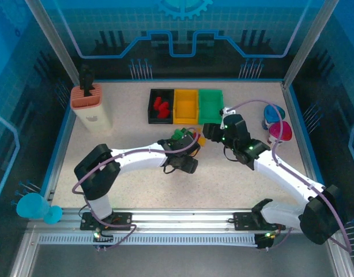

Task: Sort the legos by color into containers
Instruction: Pick up the lego from the middle-left of the table.

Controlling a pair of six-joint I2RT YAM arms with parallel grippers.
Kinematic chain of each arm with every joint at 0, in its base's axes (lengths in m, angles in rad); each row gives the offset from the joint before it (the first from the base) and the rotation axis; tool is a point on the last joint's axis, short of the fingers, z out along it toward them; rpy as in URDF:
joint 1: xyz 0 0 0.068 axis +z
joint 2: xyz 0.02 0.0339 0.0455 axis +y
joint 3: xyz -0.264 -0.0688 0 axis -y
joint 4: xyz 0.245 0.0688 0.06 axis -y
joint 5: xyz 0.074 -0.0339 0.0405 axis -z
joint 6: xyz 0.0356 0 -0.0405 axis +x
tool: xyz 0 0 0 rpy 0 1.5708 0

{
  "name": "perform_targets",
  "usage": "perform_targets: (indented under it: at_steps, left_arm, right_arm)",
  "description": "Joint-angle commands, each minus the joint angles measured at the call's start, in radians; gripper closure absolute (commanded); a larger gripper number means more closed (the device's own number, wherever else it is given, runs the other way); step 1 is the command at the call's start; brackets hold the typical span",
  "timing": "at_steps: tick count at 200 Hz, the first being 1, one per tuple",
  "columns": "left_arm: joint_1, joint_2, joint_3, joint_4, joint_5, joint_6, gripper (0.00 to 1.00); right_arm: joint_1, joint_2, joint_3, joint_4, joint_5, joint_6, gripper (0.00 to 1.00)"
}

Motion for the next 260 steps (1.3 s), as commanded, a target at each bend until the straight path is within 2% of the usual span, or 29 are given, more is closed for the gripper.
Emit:
perform_targets:
  at_steps: [1,70,109,171,218,260]
  left_arm:
    - [-0.007,0.031,0.044,-0.041,-0.026,-0.014,0.38]
    - [-0.009,0.104,0.088,-0.072,-0.033,-0.003,0.41]
    - [-0.016,0.128,0.102,-0.088,-0.054,-0.005,0.46]
    - [-0.021,0.166,0.138,-0.121,-0.075,-0.002,0.66]
    - [-0.021,0.129,0.145,-0.145,-0.096,-0.001,0.73]
    - [-0.019,0.012,0.135,-0.142,-0.095,0.013,0.75]
  right_arm:
    - [-0.020,-0.032,-0.025,0.023,0.003,0.022,0.38]
    - [-0.038,-0.069,-0.053,0.018,-0.002,0.029,0.38]
    - [-0.040,-0.077,-0.064,0.020,-0.004,0.035,0.38]
    - [-0.050,-0.103,-0.069,0.000,0.003,0.033,0.38]
    - [-0.058,-0.126,-0.084,-0.012,0.005,0.035,0.38]
    - [-0.073,-0.156,-0.113,-0.024,0.016,0.039,0.38]
